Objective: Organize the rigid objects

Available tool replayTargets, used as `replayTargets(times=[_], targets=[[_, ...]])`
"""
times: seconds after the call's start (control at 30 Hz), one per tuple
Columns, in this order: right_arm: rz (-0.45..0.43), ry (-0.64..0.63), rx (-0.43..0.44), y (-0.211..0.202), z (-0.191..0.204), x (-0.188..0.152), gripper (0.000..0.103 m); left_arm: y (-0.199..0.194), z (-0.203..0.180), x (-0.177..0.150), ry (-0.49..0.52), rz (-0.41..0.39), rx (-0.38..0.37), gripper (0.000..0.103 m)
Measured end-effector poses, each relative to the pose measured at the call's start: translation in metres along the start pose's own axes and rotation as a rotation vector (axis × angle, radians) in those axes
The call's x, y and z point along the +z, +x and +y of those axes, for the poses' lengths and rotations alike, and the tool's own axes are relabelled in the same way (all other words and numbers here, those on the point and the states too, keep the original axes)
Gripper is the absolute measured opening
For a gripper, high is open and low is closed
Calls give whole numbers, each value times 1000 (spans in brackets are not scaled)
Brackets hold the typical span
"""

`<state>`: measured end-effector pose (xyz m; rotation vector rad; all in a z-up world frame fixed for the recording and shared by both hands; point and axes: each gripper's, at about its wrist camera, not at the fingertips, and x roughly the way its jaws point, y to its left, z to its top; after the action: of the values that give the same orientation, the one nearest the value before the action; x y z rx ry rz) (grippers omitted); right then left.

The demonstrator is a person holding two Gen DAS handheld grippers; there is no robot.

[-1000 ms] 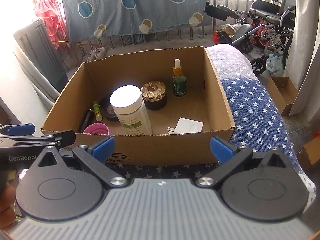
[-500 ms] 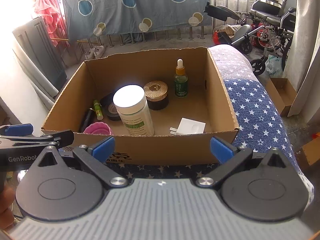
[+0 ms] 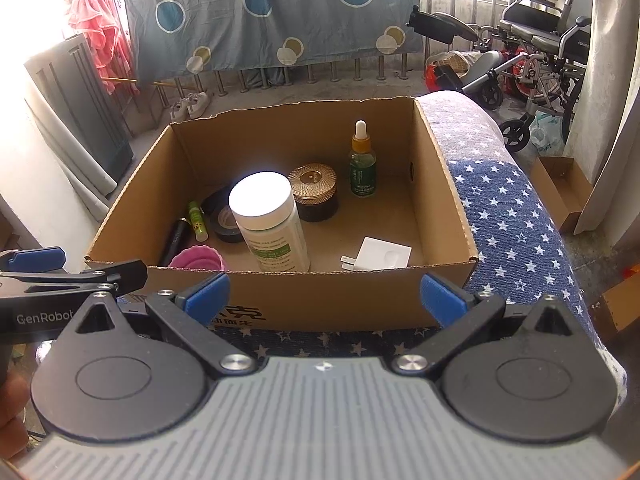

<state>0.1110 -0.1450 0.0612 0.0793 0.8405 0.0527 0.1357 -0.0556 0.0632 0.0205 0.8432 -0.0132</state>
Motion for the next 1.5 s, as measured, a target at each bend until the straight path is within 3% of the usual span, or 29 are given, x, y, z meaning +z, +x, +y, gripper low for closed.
replayTargets(times=[1.5], targets=[[17, 29, -4, 4, -6, -2, 102, 1, -3, 2, 13, 9, -9, 98]])
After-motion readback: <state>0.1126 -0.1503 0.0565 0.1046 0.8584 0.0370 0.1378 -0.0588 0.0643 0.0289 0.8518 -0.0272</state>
